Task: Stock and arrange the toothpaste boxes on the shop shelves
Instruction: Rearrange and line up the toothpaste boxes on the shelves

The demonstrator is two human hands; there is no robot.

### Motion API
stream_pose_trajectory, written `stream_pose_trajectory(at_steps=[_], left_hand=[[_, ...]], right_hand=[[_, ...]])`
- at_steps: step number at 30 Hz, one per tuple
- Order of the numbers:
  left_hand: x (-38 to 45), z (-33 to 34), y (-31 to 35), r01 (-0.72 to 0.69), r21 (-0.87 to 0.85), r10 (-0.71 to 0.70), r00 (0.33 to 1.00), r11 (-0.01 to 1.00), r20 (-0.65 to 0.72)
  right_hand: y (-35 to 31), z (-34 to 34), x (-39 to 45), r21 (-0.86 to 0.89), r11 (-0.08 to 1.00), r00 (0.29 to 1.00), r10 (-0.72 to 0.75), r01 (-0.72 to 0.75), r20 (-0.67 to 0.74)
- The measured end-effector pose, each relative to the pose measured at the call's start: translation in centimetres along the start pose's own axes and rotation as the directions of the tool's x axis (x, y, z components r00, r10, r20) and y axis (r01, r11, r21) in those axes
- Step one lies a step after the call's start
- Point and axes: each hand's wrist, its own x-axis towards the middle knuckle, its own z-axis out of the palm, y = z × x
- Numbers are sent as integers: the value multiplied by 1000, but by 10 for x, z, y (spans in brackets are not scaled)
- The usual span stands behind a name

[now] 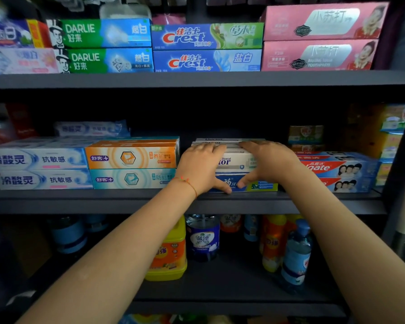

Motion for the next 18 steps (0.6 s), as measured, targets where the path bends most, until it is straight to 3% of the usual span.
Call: stream_pose_trajectory(at_steps=[13, 16, 18], left_hand=[[-3, -1, -9, 15, 28, -16, 1000, 999, 22], [-3, -2, -11, 10, 19, -11, 1000, 1000, 15], [-3, -5, -12, 1, 8, -1, 1000, 1000, 25]], right_hand=[[-8, 5, 10, 2, 1000, 999, -4, 4, -47], [-6, 13, 10, 24, 999, 989, -18, 22, -147], [-7, 23, 1, 202, 979, 955, 48, 13, -292]])
